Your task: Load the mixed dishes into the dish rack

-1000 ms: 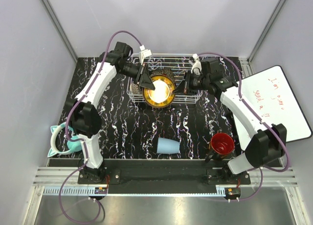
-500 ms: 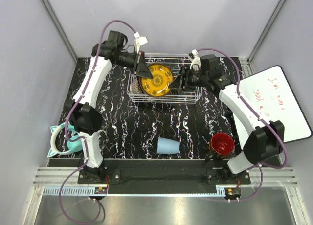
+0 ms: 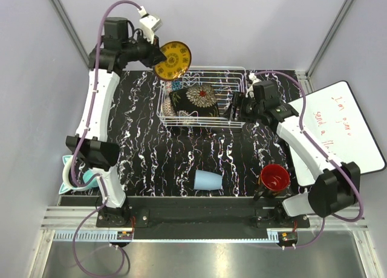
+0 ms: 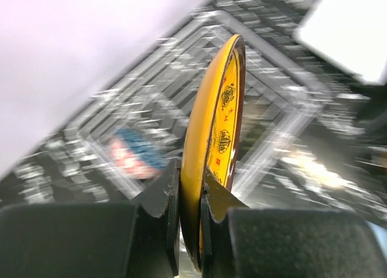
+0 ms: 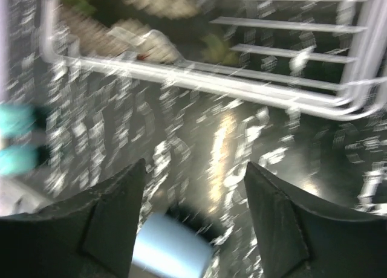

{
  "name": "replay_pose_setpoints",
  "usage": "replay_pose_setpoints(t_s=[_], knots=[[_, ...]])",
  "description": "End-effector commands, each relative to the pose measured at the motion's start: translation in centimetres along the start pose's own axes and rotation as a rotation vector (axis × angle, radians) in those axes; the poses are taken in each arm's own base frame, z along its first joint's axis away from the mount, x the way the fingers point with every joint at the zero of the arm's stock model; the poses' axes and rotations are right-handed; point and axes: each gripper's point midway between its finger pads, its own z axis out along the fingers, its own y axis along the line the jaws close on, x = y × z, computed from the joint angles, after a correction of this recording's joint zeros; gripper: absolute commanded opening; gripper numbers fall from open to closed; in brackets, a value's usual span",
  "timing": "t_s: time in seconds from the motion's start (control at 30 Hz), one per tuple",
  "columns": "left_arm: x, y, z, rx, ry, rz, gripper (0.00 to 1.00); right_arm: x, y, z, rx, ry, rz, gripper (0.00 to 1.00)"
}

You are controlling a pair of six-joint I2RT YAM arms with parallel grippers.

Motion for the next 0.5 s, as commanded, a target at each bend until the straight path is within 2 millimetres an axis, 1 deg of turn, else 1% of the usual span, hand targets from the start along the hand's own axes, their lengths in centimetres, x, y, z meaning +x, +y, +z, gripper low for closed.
replay_pose_setpoints(t_s=[0.0, 0.03, 0.07, 0.1, 0.13, 0.2, 0.23, 0.27, 0.33, 0.37, 0.4, 0.47], knots=[[-4.4, 5.6, 0.1, -0.318, -0.112, 0.239, 0.00, -4.1, -3.6, 1.8, 0.199, -0.142, -0.066, 0.72], [-4.1, 6.3, 0.8, -0.341, -0.098, 0.240, 0.00, -4.7, -3.5, 2.2, 0.197, -0.154, -0.073, 0.71], [-4.3, 6.5, 0.9, -0.345, -0.104, 0.236, 0.00, -5.4, -3.2, 3.1, 0.193, -0.156, -0.084, 0.71], [-4.7, 6.5, 0.8, -0.347, -0.115, 0.235, 0.00, -5.8, -3.1, 3.6, 0.196, -0.156, -0.106, 0.71], [-4.6, 6.4, 1.1, -0.341, -0.114, 0.232, 0.00, -6.2, -2.5, 4.1, 0.183, -0.166, -0.129, 0.71], [-4.1, 6.2, 1.6, -0.329, -0.101, 0.240, 0.00, -6.2, -0.9, 5.5, 0.155, -0.152, -0.208, 0.72], [-4.0, 6.0, 1.7, -0.327, -0.093, 0.266, 0.00, -5.8, -0.3, 6.0, 0.147, -0.140, -0.241, 0.72], [-3.9, 5.9, 1.8, -0.324, -0.088, 0.278, 0.00, -5.4, 0.7, 6.8, 0.151, -0.133, -0.291, 0.73], [-3.4, 6.1, 2.1, -0.323, -0.074, 0.286, 0.00, -5.0, 1.7, 7.6, 0.151, -0.128, -0.406, 0.74], [-3.3, 6.1, 2.2, -0.321, -0.069, 0.285, 0.00, -4.3, 2.7, 8.4, 0.157, -0.120, -0.460, 0.75], [-3.1, 6.1, 2.3, -0.319, -0.066, 0.283, 0.00, -4.1, 2.9, 8.8, 0.156, -0.113, -0.521, 0.75], [-2.6, 6.1, 2.6, -0.310, -0.057, 0.277, 0.00, -3.3, 3.7, 9.4, 0.128, -0.090, -0.559, 0.76]])
